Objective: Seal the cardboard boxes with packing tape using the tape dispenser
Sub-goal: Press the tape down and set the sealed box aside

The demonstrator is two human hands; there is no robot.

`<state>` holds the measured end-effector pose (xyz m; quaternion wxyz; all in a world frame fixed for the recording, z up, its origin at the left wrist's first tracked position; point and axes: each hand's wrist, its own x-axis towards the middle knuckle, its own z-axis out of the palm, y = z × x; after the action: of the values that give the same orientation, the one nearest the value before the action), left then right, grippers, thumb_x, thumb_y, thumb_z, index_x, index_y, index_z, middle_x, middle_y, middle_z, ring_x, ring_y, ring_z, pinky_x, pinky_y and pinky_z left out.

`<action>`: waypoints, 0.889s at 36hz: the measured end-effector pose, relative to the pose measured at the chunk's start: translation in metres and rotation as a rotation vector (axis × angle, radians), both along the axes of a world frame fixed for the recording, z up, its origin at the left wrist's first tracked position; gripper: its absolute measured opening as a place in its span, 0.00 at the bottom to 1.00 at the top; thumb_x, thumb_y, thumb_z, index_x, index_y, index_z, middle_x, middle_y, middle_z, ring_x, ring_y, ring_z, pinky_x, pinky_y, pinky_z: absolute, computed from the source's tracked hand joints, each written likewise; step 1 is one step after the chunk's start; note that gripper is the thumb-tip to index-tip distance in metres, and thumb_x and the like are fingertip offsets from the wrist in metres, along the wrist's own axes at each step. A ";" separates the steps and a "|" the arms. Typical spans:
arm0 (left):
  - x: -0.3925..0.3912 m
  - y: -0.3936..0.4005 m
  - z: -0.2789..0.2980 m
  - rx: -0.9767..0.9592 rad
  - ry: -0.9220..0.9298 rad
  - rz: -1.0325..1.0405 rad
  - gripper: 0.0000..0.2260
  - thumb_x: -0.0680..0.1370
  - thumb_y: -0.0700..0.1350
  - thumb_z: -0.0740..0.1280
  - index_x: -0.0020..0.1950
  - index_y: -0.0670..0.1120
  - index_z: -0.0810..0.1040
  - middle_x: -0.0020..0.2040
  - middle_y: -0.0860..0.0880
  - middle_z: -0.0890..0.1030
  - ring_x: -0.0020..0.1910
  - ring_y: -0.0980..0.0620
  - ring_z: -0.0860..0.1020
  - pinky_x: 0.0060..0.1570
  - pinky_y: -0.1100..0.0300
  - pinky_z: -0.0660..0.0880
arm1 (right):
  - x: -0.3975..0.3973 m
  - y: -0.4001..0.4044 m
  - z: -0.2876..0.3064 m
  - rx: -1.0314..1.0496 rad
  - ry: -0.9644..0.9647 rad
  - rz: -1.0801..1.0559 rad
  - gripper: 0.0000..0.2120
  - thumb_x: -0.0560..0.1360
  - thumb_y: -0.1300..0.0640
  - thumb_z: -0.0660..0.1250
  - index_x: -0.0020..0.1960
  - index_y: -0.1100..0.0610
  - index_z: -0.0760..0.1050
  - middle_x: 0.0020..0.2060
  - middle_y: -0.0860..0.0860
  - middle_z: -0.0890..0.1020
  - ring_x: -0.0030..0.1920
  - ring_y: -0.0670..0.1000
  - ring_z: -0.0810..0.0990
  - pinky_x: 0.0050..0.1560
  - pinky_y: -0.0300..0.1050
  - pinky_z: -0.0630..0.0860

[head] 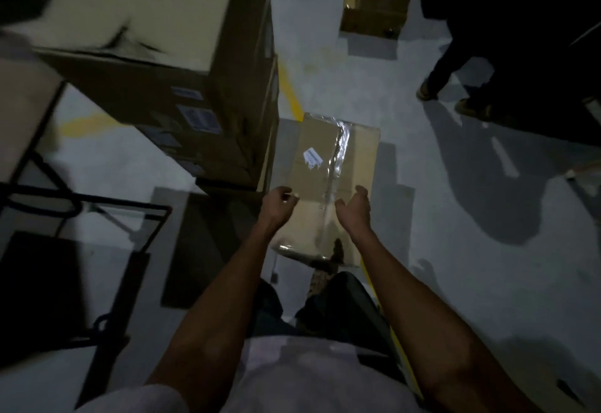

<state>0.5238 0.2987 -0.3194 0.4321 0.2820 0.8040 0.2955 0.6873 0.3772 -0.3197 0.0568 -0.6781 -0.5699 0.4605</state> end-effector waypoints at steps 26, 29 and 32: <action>-0.308 -0.040 0.207 0.426 0.374 0.845 0.28 0.74 0.67 0.70 0.58 0.46 0.71 0.57 0.46 0.77 0.59 0.42 0.75 0.60 0.47 0.70 | -0.302 -0.034 0.199 0.081 0.512 -0.334 0.41 0.81 0.36 0.65 0.83 0.54 0.52 0.81 0.58 0.62 0.75 0.61 0.68 0.64 0.49 0.67; -0.342 -0.030 0.208 0.312 0.277 0.797 0.42 0.70 0.67 0.73 0.73 0.43 0.63 0.72 0.41 0.67 0.73 0.39 0.63 0.70 0.40 0.62 | -0.325 -0.030 0.202 0.025 0.545 -0.410 0.44 0.79 0.35 0.68 0.84 0.52 0.51 0.82 0.58 0.60 0.77 0.63 0.66 0.70 0.60 0.70; -0.370 -0.030 0.205 0.298 0.001 0.639 0.46 0.72 0.60 0.77 0.80 0.41 0.57 0.78 0.39 0.63 0.77 0.38 0.62 0.75 0.41 0.62 | -0.338 -0.033 0.207 -0.013 0.594 -0.440 0.43 0.78 0.40 0.72 0.84 0.51 0.53 0.79 0.56 0.65 0.74 0.63 0.69 0.72 0.67 0.70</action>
<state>0.1539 0.2684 -0.1148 0.2715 0.0762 0.8000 0.5296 0.3495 0.3444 -0.1130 0.3131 -0.6216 -0.3664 0.6175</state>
